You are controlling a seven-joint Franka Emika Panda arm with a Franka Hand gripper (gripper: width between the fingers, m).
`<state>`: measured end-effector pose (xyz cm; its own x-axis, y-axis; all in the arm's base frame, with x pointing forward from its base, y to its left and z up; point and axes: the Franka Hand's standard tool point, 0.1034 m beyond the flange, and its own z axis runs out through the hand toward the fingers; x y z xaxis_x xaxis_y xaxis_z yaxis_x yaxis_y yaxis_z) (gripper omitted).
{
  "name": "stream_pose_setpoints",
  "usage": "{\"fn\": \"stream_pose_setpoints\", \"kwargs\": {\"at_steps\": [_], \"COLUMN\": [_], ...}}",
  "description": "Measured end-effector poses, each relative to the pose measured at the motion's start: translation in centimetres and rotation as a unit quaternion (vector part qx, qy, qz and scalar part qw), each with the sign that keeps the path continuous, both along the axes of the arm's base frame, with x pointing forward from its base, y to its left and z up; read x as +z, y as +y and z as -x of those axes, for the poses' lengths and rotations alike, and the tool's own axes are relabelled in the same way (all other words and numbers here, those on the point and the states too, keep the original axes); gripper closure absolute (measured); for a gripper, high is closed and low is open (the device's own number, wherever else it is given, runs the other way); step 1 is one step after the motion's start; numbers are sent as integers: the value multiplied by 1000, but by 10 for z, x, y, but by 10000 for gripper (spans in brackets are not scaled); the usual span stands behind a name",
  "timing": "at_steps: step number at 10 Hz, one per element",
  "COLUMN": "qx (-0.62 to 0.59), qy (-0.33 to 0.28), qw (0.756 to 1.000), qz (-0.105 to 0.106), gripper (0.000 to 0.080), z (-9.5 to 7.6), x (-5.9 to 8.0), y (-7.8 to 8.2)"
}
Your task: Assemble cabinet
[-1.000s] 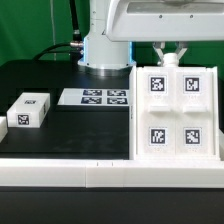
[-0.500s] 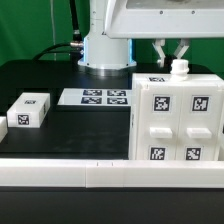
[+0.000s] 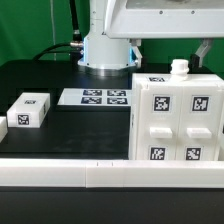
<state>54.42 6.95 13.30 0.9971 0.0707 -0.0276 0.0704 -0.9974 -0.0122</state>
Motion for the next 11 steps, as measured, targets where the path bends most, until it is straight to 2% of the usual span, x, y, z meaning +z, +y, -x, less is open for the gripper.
{"fn": "stream_pose_setpoints", "kwargs": {"at_steps": [2, 3, 4, 5, 9, 10, 11], "qx": [-1, -25, -44, -42, -42, -33, -18], "qy": [-3, -26, -60, -55, -54, -54, -43], "qw": [1000, 999, 997, 998, 998, 998, 999], "qz": [0, -2, 0, 1, -1, 0, -11], "gripper": [1, 2, 2, 2, 2, 2, 2], "z": [1, 9, 41, 55, 55, 54, 69], "x": [0, -1, -8, -15, -15, -16, -27], "y": [1, 9, 25, 30, 28, 20, -26]}}
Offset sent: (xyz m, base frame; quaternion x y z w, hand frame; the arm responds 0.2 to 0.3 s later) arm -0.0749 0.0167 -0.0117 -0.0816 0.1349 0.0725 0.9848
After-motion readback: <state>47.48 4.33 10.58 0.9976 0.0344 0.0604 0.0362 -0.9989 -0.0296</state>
